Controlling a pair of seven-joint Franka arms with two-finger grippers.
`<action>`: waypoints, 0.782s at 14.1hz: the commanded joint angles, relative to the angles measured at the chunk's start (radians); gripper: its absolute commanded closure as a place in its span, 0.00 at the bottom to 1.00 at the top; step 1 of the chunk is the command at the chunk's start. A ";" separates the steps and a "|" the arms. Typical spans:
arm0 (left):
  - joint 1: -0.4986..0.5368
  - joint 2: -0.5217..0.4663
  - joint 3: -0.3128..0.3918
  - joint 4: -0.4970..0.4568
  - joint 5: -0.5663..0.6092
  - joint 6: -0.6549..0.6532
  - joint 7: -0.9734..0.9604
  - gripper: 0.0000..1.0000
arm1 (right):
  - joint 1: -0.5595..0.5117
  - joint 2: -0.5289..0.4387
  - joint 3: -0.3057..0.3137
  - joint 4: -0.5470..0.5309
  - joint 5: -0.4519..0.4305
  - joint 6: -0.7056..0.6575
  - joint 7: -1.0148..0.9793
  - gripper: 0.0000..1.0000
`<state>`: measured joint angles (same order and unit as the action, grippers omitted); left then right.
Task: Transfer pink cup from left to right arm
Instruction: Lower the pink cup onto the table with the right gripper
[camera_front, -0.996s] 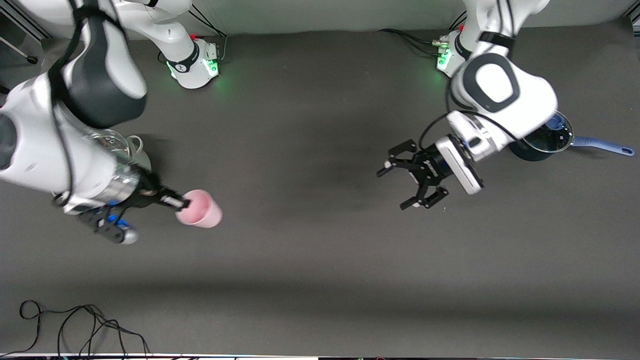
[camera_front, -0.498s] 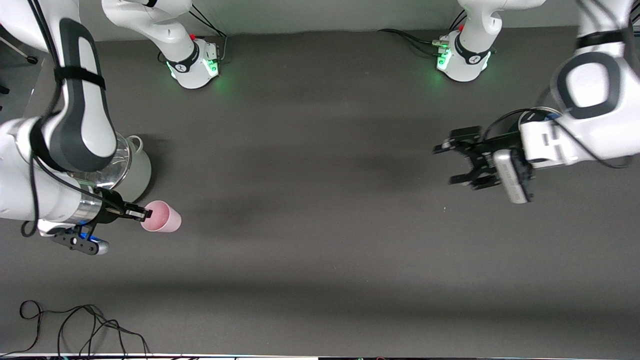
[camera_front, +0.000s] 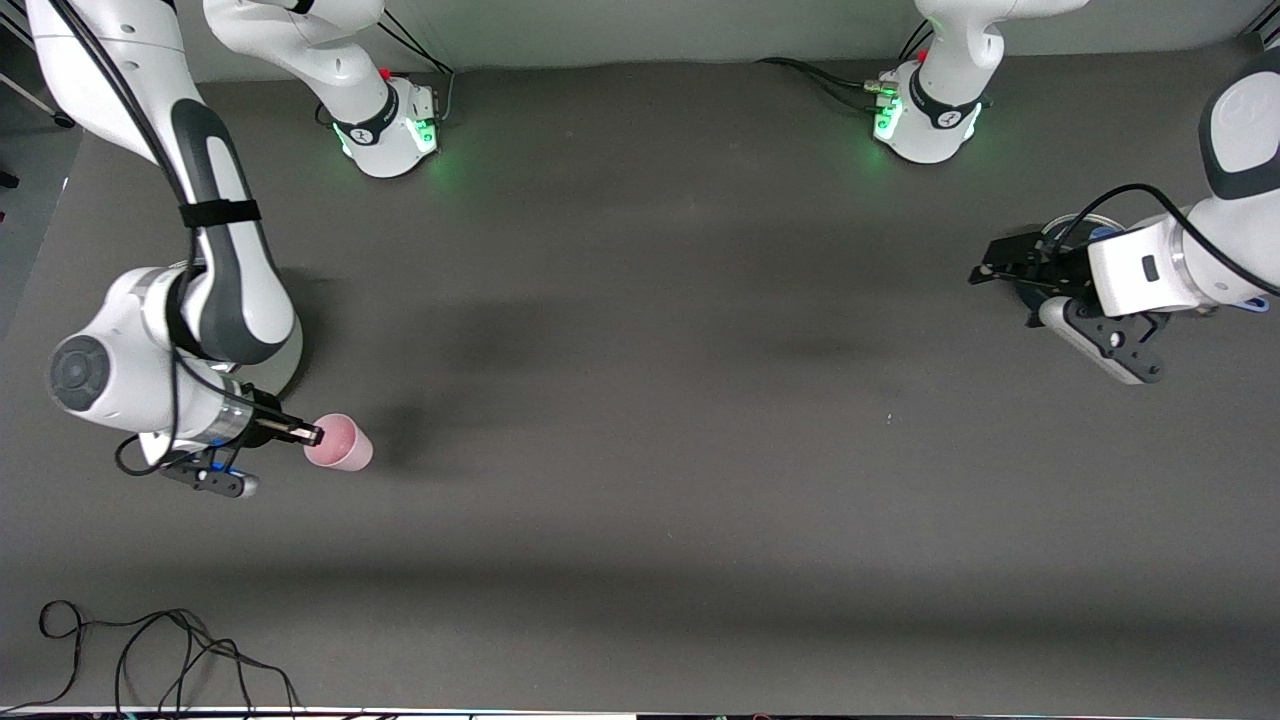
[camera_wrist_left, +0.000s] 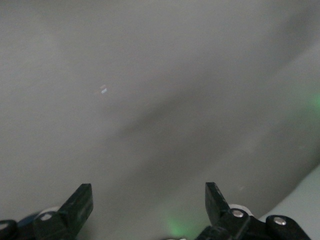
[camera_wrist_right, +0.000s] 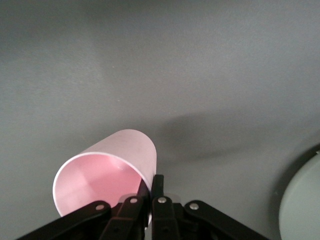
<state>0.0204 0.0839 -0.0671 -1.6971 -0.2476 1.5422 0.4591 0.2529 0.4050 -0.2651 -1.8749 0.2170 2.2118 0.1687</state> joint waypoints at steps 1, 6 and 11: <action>-0.002 0.004 0.004 0.050 0.170 -0.037 -0.119 0.00 | 0.013 -0.005 -0.005 -0.067 0.005 0.090 -0.031 1.00; 0.024 -0.009 0.016 0.094 0.226 -0.106 -0.379 0.00 | 0.014 -0.015 -0.003 -0.078 0.005 0.106 -0.052 0.67; 0.012 -0.035 0.007 0.080 0.283 -0.015 -0.404 0.00 | 0.014 -0.025 -0.003 -0.076 0.005 0.105 -0.067 0.67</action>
<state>0.0416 0.0714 -0.0549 -1.6103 0.0064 1.4934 0.0895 0.2573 0.4037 -0.2629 -1.9374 0.2170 2.3051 0.1358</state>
